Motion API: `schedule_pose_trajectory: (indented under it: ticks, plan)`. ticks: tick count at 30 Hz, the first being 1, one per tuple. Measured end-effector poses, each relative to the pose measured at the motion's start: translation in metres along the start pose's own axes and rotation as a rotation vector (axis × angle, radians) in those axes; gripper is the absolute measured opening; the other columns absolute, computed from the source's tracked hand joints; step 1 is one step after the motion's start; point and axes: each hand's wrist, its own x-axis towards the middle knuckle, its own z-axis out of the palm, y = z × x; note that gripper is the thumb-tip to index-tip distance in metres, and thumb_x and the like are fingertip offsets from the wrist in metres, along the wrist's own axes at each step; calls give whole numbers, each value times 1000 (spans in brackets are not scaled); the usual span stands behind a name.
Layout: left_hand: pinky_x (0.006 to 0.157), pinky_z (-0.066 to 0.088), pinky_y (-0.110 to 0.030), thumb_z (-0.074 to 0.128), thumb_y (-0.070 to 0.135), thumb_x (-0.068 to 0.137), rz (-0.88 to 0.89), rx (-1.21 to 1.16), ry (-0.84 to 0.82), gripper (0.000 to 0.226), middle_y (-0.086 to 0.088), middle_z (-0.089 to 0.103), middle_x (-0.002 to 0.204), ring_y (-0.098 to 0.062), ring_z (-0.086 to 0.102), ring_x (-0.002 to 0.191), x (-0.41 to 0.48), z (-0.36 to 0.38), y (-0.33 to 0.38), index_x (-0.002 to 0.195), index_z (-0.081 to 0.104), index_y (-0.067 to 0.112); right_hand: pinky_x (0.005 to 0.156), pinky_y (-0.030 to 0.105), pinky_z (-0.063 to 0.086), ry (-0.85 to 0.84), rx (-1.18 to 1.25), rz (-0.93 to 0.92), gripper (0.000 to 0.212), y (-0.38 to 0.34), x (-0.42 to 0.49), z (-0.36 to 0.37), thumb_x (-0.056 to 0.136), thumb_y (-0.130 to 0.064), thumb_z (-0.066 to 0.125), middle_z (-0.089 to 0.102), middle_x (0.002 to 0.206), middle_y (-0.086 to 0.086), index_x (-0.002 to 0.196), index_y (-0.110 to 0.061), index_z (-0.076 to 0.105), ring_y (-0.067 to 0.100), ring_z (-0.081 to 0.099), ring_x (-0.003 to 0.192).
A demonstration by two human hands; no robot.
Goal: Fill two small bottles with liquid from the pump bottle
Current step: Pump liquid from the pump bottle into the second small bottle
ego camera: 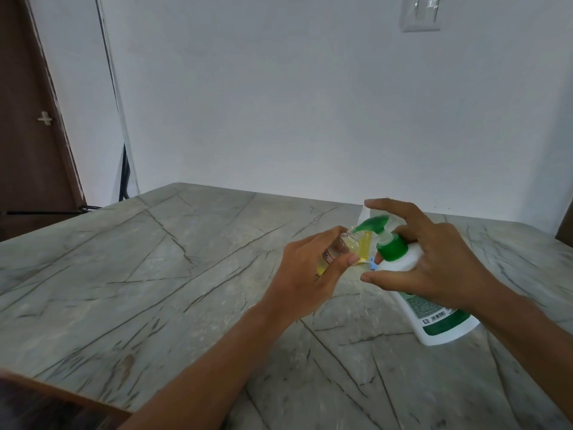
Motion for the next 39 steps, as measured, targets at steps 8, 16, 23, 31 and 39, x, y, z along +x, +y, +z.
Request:
schedule_pose_trajectory:
  ticks: [8, 16, 23, 31, 39]
  plan:
    - [68, 52, -12, 63, 34, 88, 2, 22, -5, 41, 0, 72, 99, -8, 66, 83, 0, 0, 0, 121, 62, 8, 55, 2, 44, 27, -7, 6, 66, 2, 1, 0, 56, -54, 82, 67, 74, -30, 113, -54, 48, -7, 66, 66]
    - [67, 54, -15, 66, 29, 88, 58, 14, -54, 40, -5, 72, 97, -10, 65, 82, -1, 2, 0, 118, 62, 2, 58, 3, 49, 47, 8, 9, 55, 1, 1, -2, 55, -55, 80, 60, 83, -34, 102, -45, 54, -12, 66, 74]
    - [71, 53, -16, 65, 31, 88, 23, 20, -11, 41, -3, 71, 99, -9, 65, 82, -1, 1, 0, 119, 62, 5, 56, 2, 44, 18, 5, 3, 64, 1, 1, 0, 57, -56, 79, 64, 74, -36, 112, -54, 47, -9, 66, 68]
    - [68, 53, -16, 65, 31, 88, 3, 23, -3, 38, 1, 71, 96, -9, 65, 81, 0, 1, 0, 118, 63, 9, 57, 4, 46, 11, -5, -13, 70, 5, -1, 0, 59, -53, 82, 67, 87, -30, 118, -51, 46, -5, 67, 67]
    - [69, 52, -10, 65, 32, 87, 16, 7, -15, 40, -1, 71, 98, -6, 63, 82, -1, 1, 0, 118, 63, 6, 55, 3, 47, 49, -6, 0, 62, 4, 0, -1, 56, -47, 85, 62, 74, -33, 109, -45, 53, -9, 67, 67]
